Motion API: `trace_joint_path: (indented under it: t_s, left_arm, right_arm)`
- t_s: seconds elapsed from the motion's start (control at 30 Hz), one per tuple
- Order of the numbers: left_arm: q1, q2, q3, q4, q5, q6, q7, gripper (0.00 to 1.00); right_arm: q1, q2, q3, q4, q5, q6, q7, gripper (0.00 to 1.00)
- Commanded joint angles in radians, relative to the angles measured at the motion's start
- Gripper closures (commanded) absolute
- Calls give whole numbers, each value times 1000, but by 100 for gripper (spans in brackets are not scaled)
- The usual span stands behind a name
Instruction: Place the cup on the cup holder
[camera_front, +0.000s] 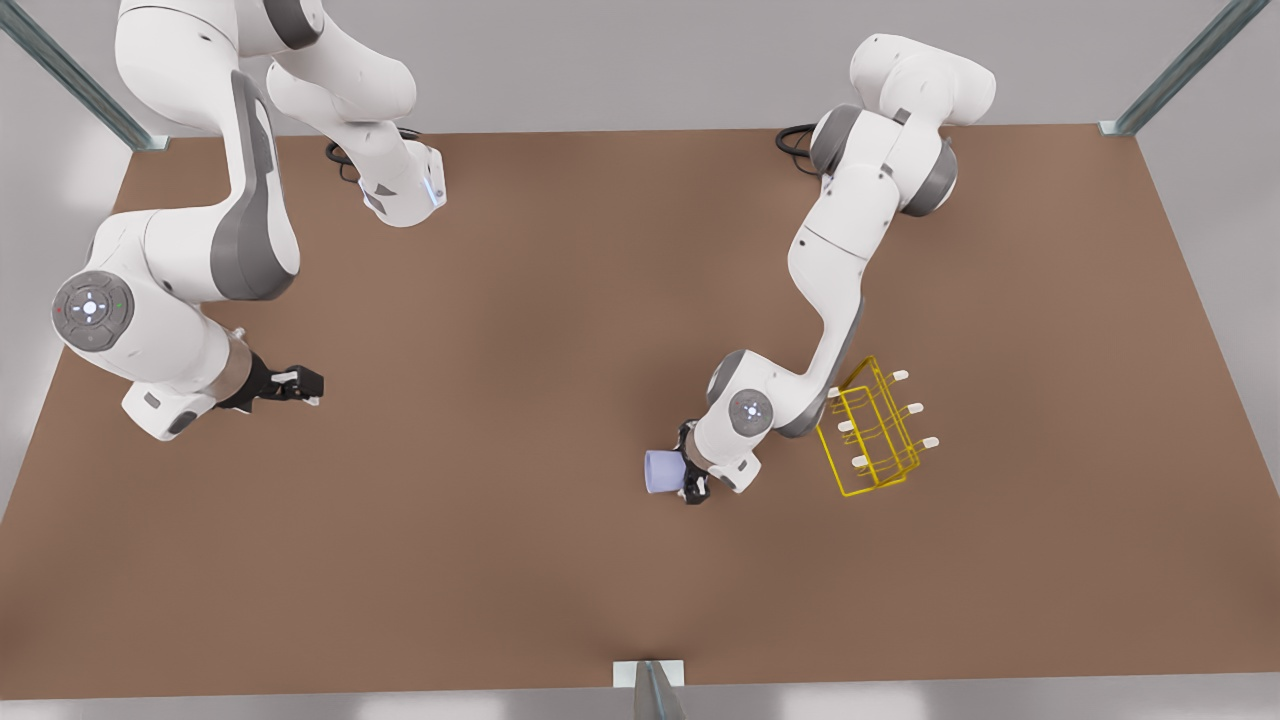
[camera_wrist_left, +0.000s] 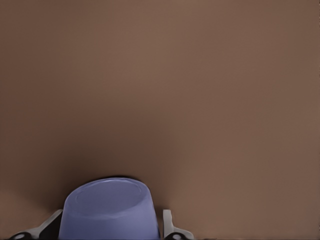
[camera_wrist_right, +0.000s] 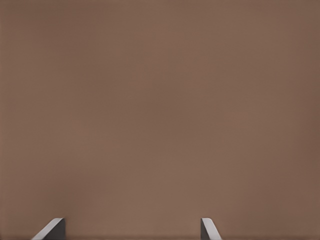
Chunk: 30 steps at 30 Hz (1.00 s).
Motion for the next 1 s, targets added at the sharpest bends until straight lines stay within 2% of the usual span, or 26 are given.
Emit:
trace_joint_path:
  t_s: [0.0, 0.27, 0.3, 0.33, 0.37, 0.4, 0.5, 0.53, 0.57, 0.63, 0.67, 0.7, 0.83, 0.97]
  left_arm:
    - [-1, -1, -2, 0, -1, 13, -7, 26]
    - [13, -58, -2, -9, -4, -33, 6, 27]
    - [13, -173, 2, -84, 7, -112, 6, 27]
    - [1, -288, 68, -98, 105, -376, -13, 26]
    - [-2, -347, 85, -85, 283, -576, -23, 26]
    - [-2, -350, 87, -34, 369, -680, -46, 26]
    - [-48, -342, 137, 31, 830, -976, -115, 26]
    - [-234, -339, 416, -6, 857, -966, -100, 26]
    - [-398, -313, 642, -57, 854, -923, -59, 26]
    - [-548, -255, 837, -106, 854, -892, -39, 26]
    - [-584, -252, 873, -123, 854, -892, -39, 26]
    - [-667, -227, 970, -160, 854, -889, -11, 26]
    - [-685, -89, 992, -166, 857, -864, -13, 26]
    - [-690, -54, 987, -166, 855, -840, -23, 26]
  right_arm:
    - [-1, -1, 0, 1, 6, 1, -2, 0]
    - [-1, 1, -1, 1, 9, 8, -2, 0]
    - [-1, 1, 0, 1, 9, 8, -2, 0]
    - [-1, 1, 0, 1, 9, 8, -2, 0]
    - [-1, 1, -1, 1, 9, 8, -2, 0]
    - [-1, 1, -1, 1, 9, 8, -2, 0]
    - [-1, 1, -1, 2, 1, 10, -2, 0]
    - [1, 1, -3, 4, -1, 11, -2, 0]
    - [1, 1, -3, 4, 1, 11, -2, 0]
    - [1, 1, -3, 7, 1, 10, 0, 0]
    - [2, 1, -3, 7, 1, 10, 0, 0]
    - [2, 1, -3, 7, 1, 10, 0, 0]
    - [2, 1, -3, 7, 2, 10, 0, 0]
    - [5, 1, -3, 7, 2, 8, 1, 0]
